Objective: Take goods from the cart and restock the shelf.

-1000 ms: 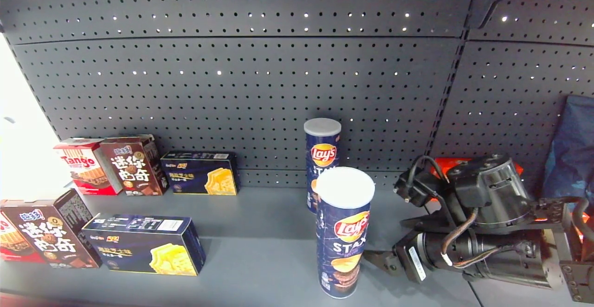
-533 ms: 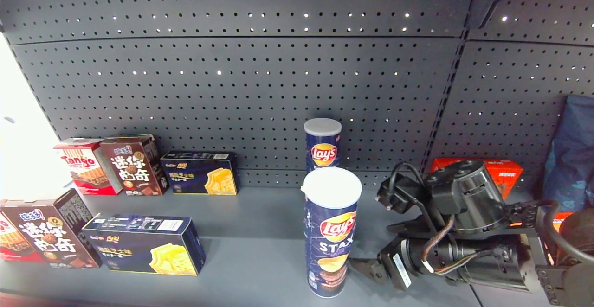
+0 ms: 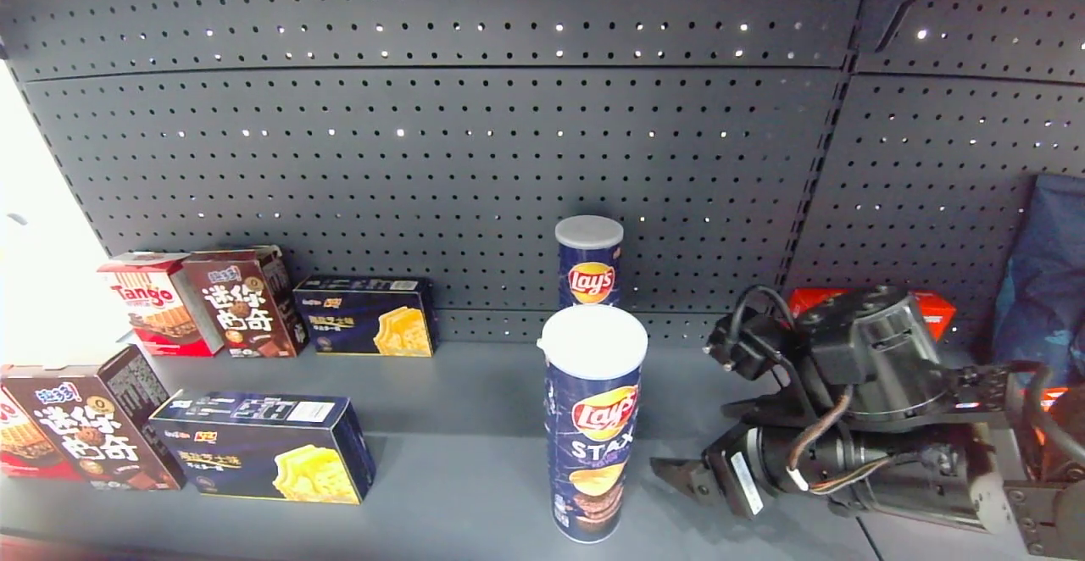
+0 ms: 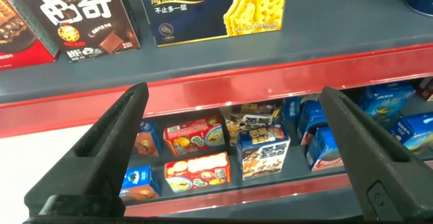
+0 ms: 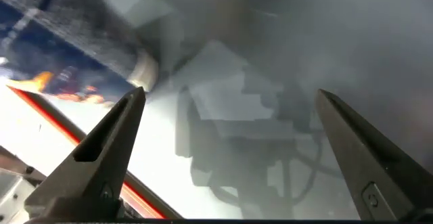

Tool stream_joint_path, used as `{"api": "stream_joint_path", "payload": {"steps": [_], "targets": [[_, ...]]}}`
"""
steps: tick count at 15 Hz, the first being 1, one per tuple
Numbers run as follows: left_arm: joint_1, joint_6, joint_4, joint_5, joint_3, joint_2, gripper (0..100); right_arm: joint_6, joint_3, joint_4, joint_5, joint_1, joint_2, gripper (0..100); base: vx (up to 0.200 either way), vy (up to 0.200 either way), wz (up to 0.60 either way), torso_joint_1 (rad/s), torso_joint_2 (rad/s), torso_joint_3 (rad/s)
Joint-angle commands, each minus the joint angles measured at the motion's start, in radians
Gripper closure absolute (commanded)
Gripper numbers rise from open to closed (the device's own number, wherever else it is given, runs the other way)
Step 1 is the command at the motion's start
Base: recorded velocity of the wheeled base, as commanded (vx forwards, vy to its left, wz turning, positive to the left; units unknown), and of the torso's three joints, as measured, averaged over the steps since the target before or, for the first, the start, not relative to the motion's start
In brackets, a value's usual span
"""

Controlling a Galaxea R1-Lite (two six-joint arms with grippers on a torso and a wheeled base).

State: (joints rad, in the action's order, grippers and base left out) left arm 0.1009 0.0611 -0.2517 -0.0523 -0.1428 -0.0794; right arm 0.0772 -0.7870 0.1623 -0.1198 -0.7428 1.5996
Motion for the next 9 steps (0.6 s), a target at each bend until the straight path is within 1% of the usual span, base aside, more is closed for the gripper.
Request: {"api": "stream_joint_path", "payload": {"steps": [1,3,4,6,7,8,9], "targets": [[0.000,0.000,0.000,0.000,0.000,-0.003,0,0.004,0.063,0.000,-0.004,0.069,-0.159,0,0.000,0.000,0.00,0.000,0.00,0.000],[0.000,0.002,0.000,0.000,0.000,-0.003,0,0.004,0.109,0.000,-0.004,0.191,-0.336,0,0.000,0.000,0.00,0.000,0.00,0.000],[0.000,0.002,0.000,0.000,0.000,-0.003,0,0.003,0.121,0.000,-0.004,0.233,-0.395,0,0.000,0.000,0.00,0.000,0.00,0.000],[0.000,0.002,0.000,-0.003,0.000,-0.003,0,-0.005,0.187,0.000,-0.001,0.384,-0.575,0,0.000,0.000,0.00,0.000,0.00,0.000],[0.000,0.002,0.000,-0.003,0.000,-0.003,0,-0.011,0.238,0.002,-0.008,0.436,-0.664,0,0.000,0.000,0.00,0.000,0.00,0.000],[0.000,0.002,0.000,-0.003,0.000,-0.003,0,-0.011,0.238,0.002,-0.008,0.436,-0.664,0,0.000,0.000,0.00,0.000,0.00,0.000],[0.000,0.002,0.000,-0.003,0.000,-0.003,0,-0.016,0.381,0.023,-0.063,0.494,-0.833,0,0.000,0.000,0.00,0.000,0.00,0.000]]}}
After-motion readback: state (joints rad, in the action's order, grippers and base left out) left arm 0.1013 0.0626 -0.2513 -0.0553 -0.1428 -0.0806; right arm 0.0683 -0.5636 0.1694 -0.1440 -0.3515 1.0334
